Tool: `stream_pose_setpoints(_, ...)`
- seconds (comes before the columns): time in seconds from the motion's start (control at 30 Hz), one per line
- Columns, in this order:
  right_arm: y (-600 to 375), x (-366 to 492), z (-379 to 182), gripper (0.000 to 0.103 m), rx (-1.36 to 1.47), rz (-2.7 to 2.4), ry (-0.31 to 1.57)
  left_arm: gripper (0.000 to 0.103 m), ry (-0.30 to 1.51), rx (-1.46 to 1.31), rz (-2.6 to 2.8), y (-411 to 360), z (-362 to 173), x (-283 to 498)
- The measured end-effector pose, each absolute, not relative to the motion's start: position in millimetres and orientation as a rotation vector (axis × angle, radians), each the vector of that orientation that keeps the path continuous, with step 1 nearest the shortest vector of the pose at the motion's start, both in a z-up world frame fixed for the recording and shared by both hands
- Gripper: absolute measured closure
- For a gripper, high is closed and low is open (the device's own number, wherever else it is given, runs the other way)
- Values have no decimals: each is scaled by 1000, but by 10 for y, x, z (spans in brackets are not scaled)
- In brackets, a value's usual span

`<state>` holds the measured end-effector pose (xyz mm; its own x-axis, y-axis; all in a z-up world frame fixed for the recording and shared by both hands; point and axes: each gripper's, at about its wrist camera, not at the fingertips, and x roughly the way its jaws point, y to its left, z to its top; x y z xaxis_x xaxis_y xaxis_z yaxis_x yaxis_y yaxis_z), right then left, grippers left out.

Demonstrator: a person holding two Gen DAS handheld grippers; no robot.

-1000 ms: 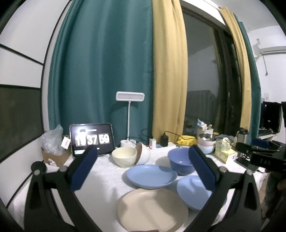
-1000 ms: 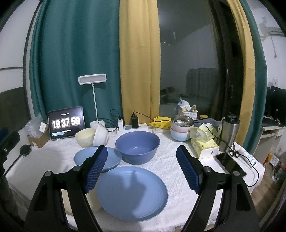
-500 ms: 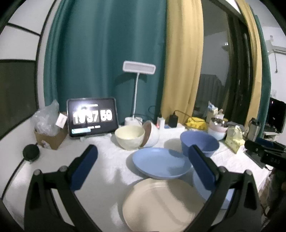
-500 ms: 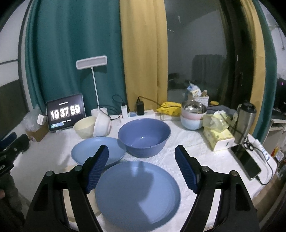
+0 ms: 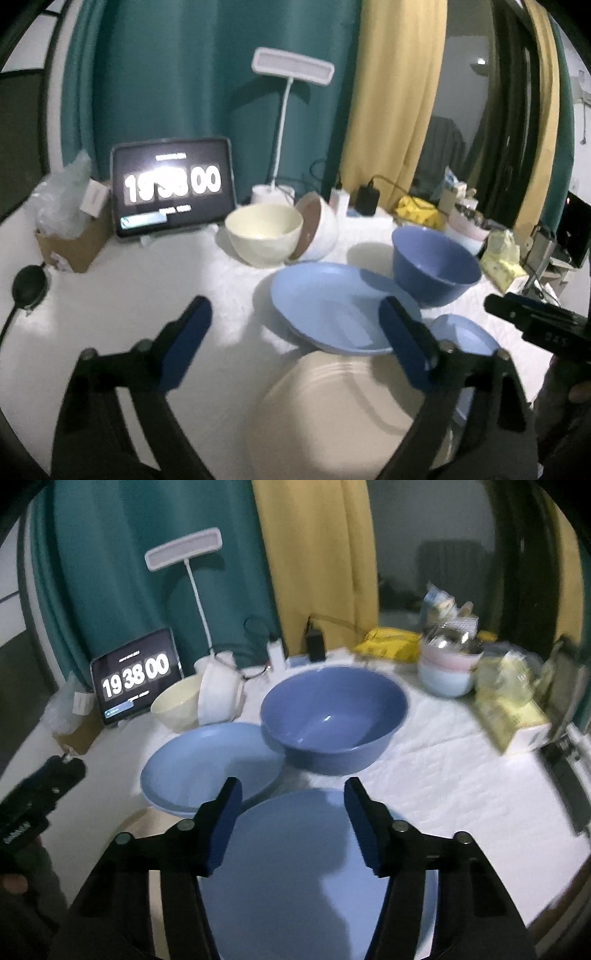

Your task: Organize plates and bowls

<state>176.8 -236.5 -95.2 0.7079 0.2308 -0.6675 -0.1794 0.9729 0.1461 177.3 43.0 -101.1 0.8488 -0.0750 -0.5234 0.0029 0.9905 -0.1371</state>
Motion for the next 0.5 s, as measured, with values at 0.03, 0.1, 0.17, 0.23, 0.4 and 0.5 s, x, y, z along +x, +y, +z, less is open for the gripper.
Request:
stream_pose_setpoints(0.03,-2344,1814,-994,46,77,235,762,14,571,-132,-39,427,-1044,1823)
stream_pose_setpoints(0.1,-2288,1922,-1076,50,88,248,788,19,596,-136,-40,428,-1097,1916)
stream_pose_setpoints(0.17,-2232,2034,-1146,53,99,261,812,25,622,-138,-38,429,-1146,2016)
stream_pose_setpoints(0.23,-2200,2119,-1199,55,109,271,829,30,651,-141,-40,426,-1194,2112)
stream_pose_setpoints(0.4,-2151,2360,-1323,60,141,287,885,44,737,-153,-35,453,-1342,2356)
stream_pose_setpoints(0.5,-2120,2462,-1384,64,142,284,909,51,786,-173,-40,471,-1431,2504)
